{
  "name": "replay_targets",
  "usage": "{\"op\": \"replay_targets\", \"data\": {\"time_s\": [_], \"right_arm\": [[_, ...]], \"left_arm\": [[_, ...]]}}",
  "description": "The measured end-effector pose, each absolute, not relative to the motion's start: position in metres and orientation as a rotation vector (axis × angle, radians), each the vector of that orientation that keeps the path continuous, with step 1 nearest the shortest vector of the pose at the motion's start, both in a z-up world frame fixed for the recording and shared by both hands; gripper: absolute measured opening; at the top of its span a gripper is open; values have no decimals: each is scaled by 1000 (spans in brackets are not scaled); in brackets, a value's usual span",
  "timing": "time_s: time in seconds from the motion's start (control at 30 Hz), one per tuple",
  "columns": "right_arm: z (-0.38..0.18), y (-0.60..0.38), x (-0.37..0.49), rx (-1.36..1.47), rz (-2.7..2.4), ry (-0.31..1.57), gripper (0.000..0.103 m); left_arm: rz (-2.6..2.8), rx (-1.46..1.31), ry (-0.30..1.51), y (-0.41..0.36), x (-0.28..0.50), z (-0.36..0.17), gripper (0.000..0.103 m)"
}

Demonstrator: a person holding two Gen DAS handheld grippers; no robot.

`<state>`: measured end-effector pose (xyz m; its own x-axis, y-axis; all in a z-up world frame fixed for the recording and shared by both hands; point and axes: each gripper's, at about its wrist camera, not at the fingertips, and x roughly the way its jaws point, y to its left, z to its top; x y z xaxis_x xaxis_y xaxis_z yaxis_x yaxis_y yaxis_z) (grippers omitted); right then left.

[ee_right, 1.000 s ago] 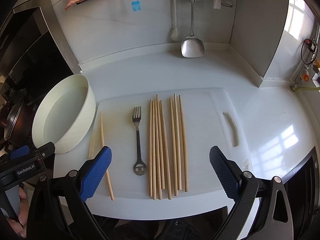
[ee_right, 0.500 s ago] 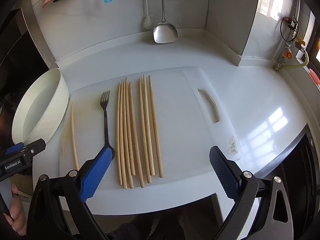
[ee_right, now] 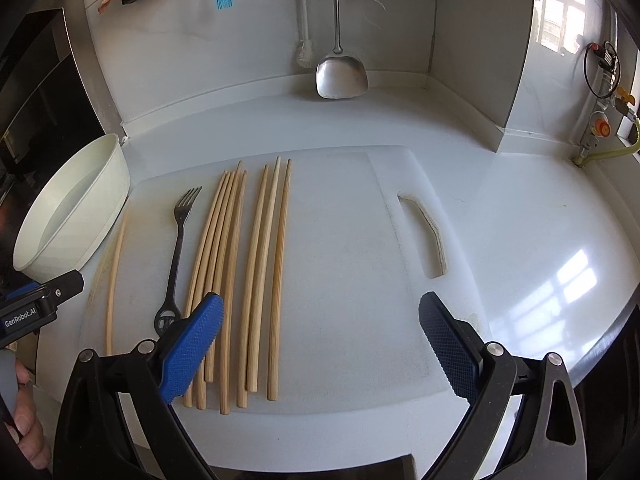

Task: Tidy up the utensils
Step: 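Move the left tool toward the single loose wooden chopstick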

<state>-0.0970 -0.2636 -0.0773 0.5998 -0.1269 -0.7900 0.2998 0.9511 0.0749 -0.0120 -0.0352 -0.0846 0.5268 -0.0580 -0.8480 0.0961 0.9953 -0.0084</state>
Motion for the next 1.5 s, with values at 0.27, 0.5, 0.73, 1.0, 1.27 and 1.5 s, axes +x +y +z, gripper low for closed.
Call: {"op": "replay_targets", "data": {"time_s": [0.27,0.5,0.73,1.0,1.27,1.5], "right_arm": [[-105,-275,-79,201,-286,875,94],[-115,-270,-69,129,-339,828,94],[-122,-267,-58,85,-354,832,93],[-127,-261,-47,35,-343,851,93],[-128,-261,-47,29,-339,841,92],[-127,-261,-44,34,-318,832,81]], "left_arm": [[-62,64,971,-42,-7,-106,97],[-38,56,932,-33,1,-121,97],[-48,26,950,-32,13,-132,97],[-46,36,962,-38,17,-138,97],[-50,15,958,-38,18,-140,97],[-90,-48,967,-38,22,-142,87]]}}
